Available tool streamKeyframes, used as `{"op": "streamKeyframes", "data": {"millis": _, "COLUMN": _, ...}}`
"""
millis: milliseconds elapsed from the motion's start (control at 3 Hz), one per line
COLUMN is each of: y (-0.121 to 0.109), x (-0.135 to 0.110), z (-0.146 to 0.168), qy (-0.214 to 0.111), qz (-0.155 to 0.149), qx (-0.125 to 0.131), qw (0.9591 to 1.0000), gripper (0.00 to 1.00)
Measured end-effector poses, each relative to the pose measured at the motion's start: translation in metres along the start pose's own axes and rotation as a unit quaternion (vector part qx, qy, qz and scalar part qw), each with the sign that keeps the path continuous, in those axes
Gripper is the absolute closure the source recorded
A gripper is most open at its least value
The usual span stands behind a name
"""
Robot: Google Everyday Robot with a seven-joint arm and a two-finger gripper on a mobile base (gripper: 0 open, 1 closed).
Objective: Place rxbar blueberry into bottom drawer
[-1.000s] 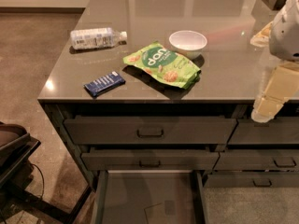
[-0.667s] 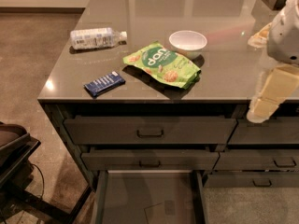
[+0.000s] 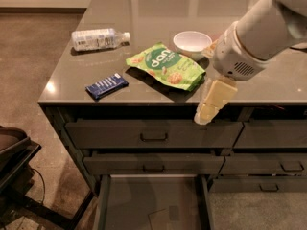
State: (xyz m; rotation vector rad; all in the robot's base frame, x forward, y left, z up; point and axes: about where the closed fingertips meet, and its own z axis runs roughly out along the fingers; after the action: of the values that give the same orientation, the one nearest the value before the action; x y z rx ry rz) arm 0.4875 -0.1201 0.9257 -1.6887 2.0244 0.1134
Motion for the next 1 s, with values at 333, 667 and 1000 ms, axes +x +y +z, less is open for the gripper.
{"op": "streamKeyframes", "data": {"millis": 333, "y": 0.001, "x": 0.001, "z": -0.001, "qy": -0.001, "qz": 0.002, "qx": 0.0, "qw": 1.0, "gripper": 0.0}}
{"op": "streamKeyframes", "data": {"millis": 667, "y": 0.006, "x": -0.024, "z": 0.02, "qy": -0.05, "qz": -0.015, "qx": -0.029, "qw": 0.9982, "gripper": 0.0}}
{"op": "streamKeyframes", "data": {"millis": 1000, "y": 0.009, "x": -0.076, "z": 0.05, "qy": -0.113, "qz": -0.059, "qx": -0.066, "qw": 0.9896, "gripper": 0.0}}
